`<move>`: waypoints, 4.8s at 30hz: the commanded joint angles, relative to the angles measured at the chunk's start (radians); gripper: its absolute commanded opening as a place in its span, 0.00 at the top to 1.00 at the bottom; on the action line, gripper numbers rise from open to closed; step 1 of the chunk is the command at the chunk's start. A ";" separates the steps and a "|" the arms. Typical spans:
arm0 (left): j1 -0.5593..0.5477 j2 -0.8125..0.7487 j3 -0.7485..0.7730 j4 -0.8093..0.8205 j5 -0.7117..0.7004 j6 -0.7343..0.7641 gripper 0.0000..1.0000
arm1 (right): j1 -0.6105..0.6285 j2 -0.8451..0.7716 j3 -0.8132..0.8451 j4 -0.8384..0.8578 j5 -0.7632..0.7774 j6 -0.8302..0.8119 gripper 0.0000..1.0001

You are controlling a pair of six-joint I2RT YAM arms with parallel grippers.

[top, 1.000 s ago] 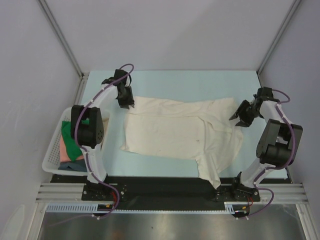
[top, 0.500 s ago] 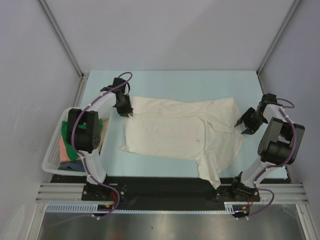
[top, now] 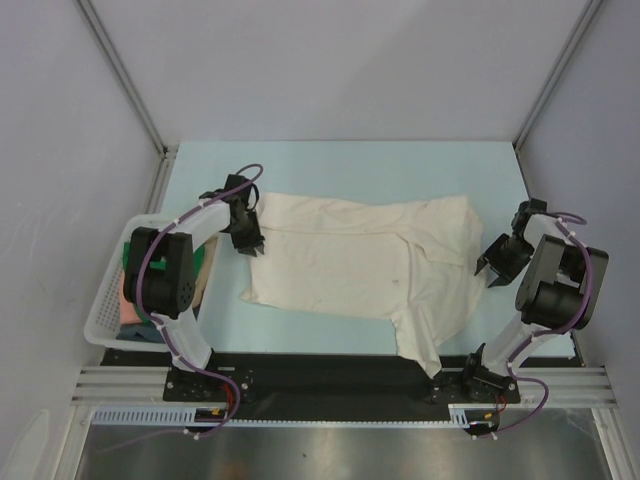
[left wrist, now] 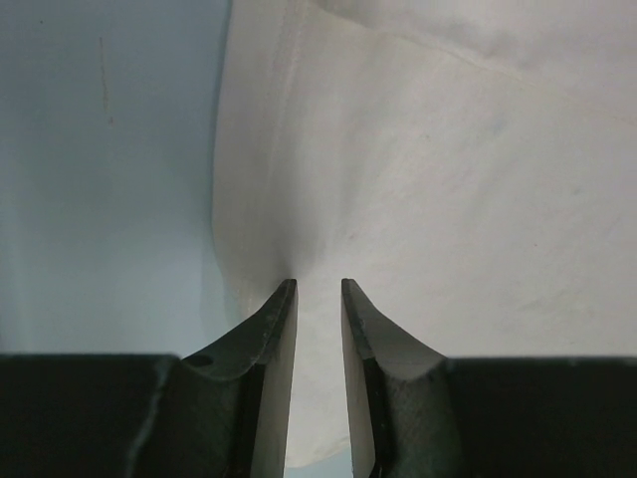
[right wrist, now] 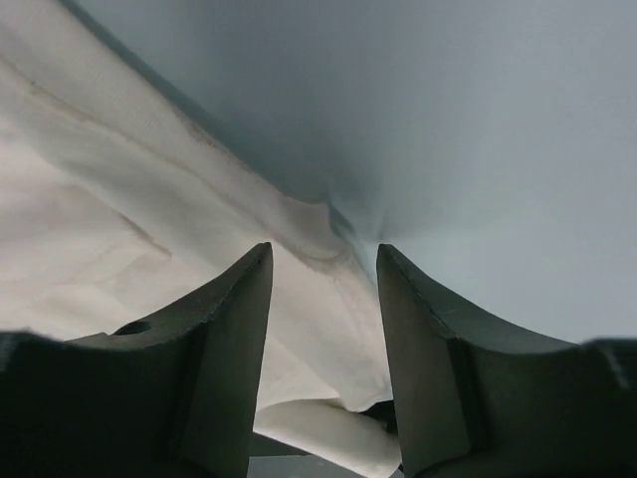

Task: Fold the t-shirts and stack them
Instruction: Flatten the tshirt out

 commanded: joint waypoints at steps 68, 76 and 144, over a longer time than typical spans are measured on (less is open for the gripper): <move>0.045 0.619 0.844 -0.013 0.033 0.062 0.95 | 0.133 0.613 0.861 0.211 -0.166 -0.117 0.68; 0.077 0.644 0.974 0.072 -0.114 0.073 1.00 | 0.176 0.703 1.039 0.254 -0.139 -0.050 0.93; -0.414 -0.221 0.075 0.119 0.237 0.117 0.61 | 0.685 -0.311 -0.292 0.013 -0.101 0.196 0.92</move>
